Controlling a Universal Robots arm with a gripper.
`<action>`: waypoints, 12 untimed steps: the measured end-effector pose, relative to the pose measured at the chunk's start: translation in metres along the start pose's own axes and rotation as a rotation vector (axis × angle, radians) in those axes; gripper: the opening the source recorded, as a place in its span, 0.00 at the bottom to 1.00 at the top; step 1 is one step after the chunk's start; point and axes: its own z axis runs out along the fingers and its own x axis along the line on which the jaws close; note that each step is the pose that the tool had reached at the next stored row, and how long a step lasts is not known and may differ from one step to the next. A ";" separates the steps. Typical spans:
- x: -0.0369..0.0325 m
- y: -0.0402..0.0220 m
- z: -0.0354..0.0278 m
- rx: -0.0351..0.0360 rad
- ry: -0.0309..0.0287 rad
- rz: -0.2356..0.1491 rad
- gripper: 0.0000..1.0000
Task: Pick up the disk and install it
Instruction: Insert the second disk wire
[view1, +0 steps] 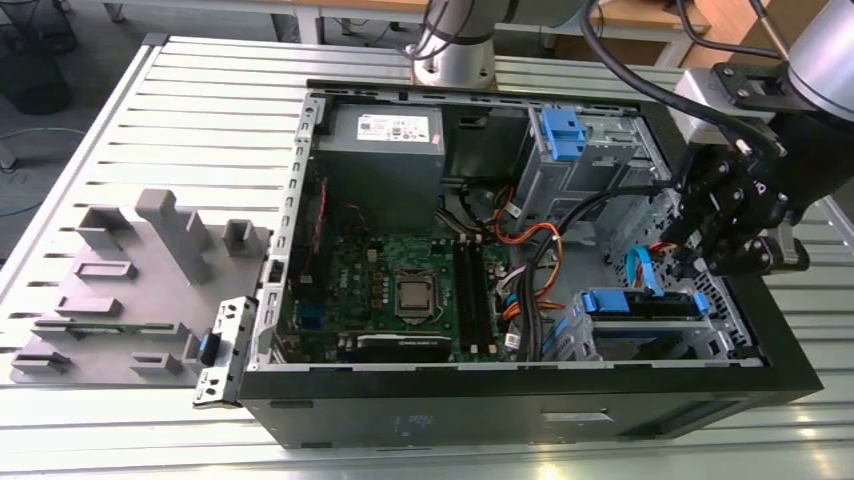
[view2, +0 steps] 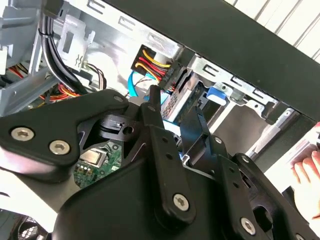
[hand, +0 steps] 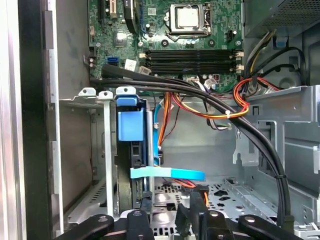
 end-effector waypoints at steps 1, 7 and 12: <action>-0.0016 0.0001 0.0002 0.0000 0.0000 0.000 0.43; -0.0088 0.0000 0.0006 0.0000 0.0000 0.000 0.43; -0.0095 -0.0075 0.0010 0.0000 0.0008 0.000 0.43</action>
